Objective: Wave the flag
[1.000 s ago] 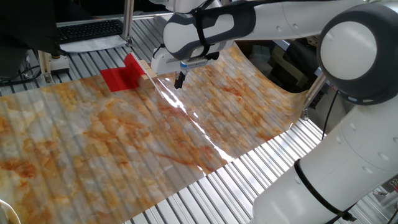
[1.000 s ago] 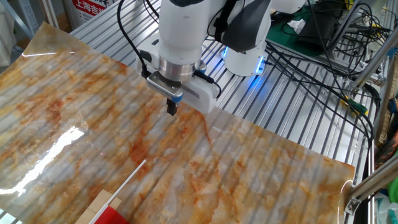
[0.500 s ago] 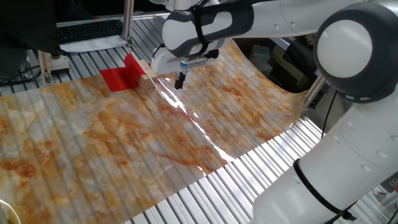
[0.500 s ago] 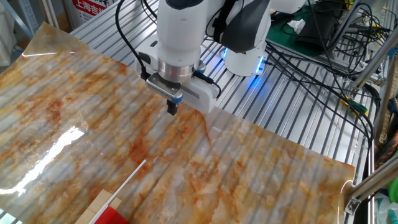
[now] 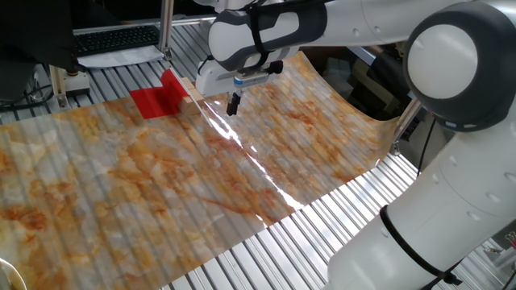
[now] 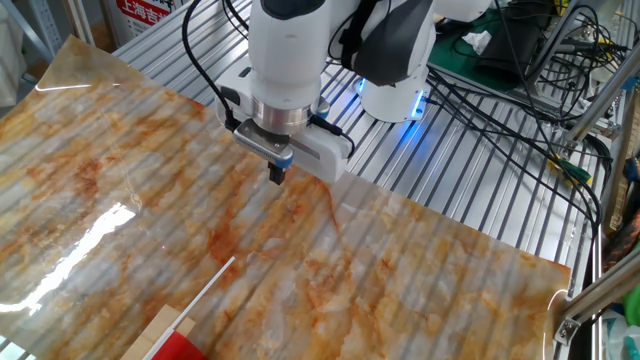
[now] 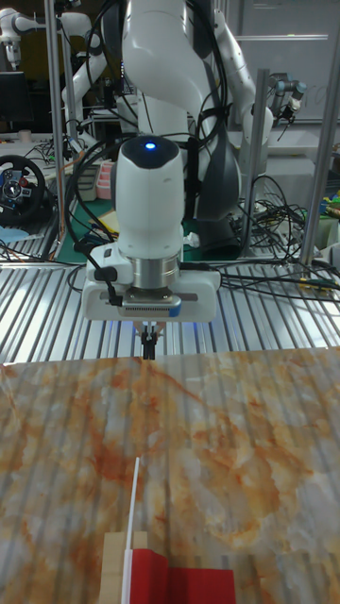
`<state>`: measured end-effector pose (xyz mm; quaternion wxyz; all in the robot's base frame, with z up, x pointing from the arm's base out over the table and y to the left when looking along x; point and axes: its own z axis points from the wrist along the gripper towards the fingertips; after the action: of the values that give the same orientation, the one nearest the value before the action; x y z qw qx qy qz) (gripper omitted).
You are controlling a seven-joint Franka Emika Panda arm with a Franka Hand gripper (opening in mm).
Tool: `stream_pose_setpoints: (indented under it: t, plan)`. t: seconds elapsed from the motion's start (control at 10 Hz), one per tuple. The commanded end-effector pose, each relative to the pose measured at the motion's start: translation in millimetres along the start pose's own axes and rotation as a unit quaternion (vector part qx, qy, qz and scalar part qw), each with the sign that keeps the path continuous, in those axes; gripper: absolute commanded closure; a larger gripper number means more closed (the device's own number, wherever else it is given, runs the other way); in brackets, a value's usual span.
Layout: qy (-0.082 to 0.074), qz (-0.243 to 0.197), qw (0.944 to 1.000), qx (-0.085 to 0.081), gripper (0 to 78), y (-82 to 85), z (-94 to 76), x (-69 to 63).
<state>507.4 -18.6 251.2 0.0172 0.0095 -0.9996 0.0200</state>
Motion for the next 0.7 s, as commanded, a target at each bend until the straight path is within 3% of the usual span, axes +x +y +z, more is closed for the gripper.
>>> stream_pose_setpoints:
  t: [0.1, 0.4, 0.7]
  plan:
    - [-0.002, 0.0, 1.0, -0.001, 77.6, -0.2, -1.2, -0.6]
    - [-0.017, -0.016, 0.9997, -0.009, 77.6, -0.2, -1.2, -0.6]
    - [-0.011, 0.014, 0.9998, 0.007, 77.6, -0.2, -1.2, -0.6]
